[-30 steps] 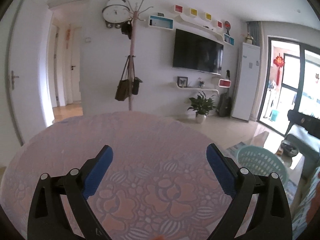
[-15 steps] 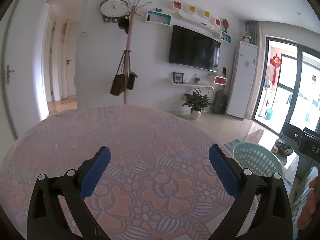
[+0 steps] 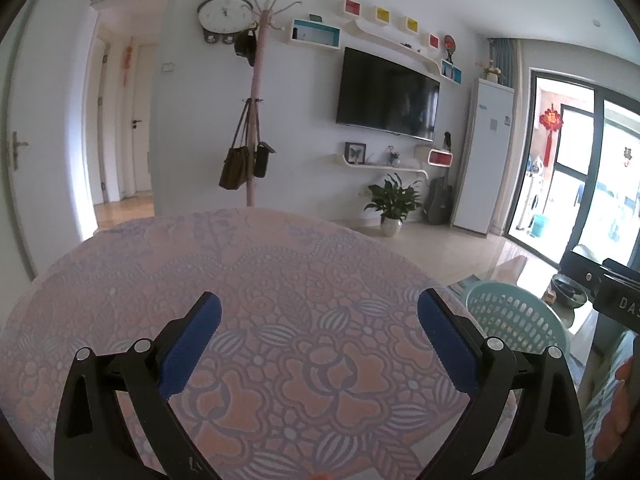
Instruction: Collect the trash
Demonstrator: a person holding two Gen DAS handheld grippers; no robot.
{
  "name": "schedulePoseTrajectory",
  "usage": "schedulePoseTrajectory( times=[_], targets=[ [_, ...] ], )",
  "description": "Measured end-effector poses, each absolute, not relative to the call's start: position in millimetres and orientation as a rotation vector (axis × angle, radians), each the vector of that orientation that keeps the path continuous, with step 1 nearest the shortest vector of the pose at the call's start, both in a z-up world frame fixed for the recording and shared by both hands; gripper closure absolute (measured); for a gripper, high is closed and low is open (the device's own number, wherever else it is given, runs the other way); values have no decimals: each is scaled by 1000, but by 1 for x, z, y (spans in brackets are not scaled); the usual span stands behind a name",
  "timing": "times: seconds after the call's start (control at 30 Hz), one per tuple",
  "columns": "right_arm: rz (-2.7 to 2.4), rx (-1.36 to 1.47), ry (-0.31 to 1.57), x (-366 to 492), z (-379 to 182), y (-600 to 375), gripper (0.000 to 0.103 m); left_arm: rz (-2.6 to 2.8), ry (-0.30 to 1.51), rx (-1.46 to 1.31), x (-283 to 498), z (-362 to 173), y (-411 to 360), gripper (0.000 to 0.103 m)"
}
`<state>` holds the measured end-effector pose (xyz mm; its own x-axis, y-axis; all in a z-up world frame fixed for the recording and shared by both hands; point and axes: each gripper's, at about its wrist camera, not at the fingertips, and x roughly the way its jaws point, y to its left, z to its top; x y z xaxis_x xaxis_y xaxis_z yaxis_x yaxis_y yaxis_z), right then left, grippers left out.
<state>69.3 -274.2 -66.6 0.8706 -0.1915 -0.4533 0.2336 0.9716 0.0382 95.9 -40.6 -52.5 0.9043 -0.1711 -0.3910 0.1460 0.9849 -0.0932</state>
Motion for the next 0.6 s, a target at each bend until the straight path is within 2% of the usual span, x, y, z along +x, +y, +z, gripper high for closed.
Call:
schedulePoseTrajectory(
  times=[0.6],
  targets=[
    [-219, 97, 474, 73, -71, -278, 12, -170, 414, -61, 96, -54, -45, 7]
  ],
)
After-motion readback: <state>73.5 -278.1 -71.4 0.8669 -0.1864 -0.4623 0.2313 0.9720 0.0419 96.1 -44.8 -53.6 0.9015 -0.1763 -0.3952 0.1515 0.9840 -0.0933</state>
